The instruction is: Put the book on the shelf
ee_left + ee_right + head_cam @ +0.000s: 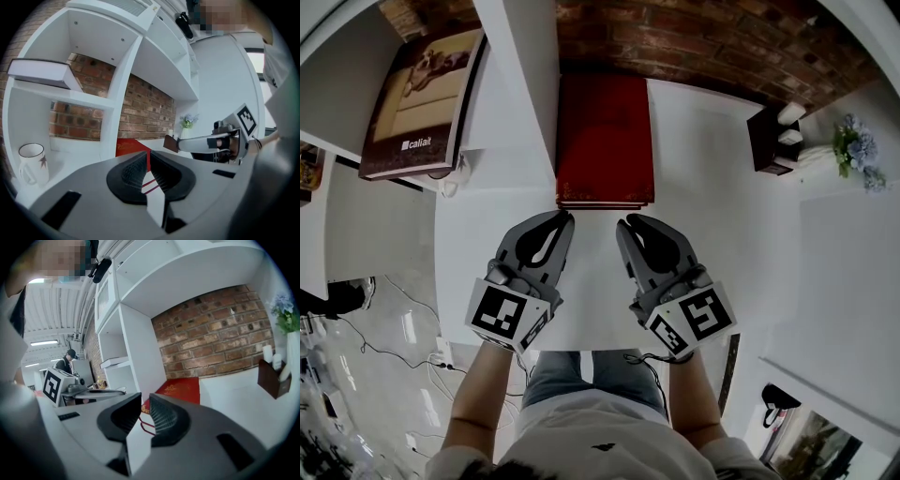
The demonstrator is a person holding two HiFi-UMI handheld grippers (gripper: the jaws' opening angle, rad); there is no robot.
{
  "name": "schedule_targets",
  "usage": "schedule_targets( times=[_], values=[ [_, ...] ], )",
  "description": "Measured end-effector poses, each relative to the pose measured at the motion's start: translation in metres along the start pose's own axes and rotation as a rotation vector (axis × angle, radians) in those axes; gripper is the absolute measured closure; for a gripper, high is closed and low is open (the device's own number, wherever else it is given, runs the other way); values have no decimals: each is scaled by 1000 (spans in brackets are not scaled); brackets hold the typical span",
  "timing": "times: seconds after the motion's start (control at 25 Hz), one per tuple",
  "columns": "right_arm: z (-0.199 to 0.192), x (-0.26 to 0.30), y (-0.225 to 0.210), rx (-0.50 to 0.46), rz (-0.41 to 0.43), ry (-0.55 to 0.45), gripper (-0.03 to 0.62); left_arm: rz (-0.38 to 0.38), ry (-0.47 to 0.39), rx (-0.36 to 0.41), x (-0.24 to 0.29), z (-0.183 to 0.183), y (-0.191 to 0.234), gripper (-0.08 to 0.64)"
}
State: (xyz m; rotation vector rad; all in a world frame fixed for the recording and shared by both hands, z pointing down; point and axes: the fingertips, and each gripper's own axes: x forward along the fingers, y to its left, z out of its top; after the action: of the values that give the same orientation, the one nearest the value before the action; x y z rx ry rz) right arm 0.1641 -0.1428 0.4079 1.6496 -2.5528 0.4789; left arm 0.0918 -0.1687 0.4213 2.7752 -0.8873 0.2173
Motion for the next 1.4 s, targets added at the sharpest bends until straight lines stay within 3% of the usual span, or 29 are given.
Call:
schedule_targets(
  times=[0.44,0.88,1.4],
  values=[
    [-28,-3,-24,24,-27,32,528,86,15,1,3,-29,23,529],
    [-54,0,-46,33,-47,76,528,112,76,7,13,-56,37,466],
    [-77,3,-71,35,-72,119,503,135,113,8,23,-75,47,453]
  ],
)
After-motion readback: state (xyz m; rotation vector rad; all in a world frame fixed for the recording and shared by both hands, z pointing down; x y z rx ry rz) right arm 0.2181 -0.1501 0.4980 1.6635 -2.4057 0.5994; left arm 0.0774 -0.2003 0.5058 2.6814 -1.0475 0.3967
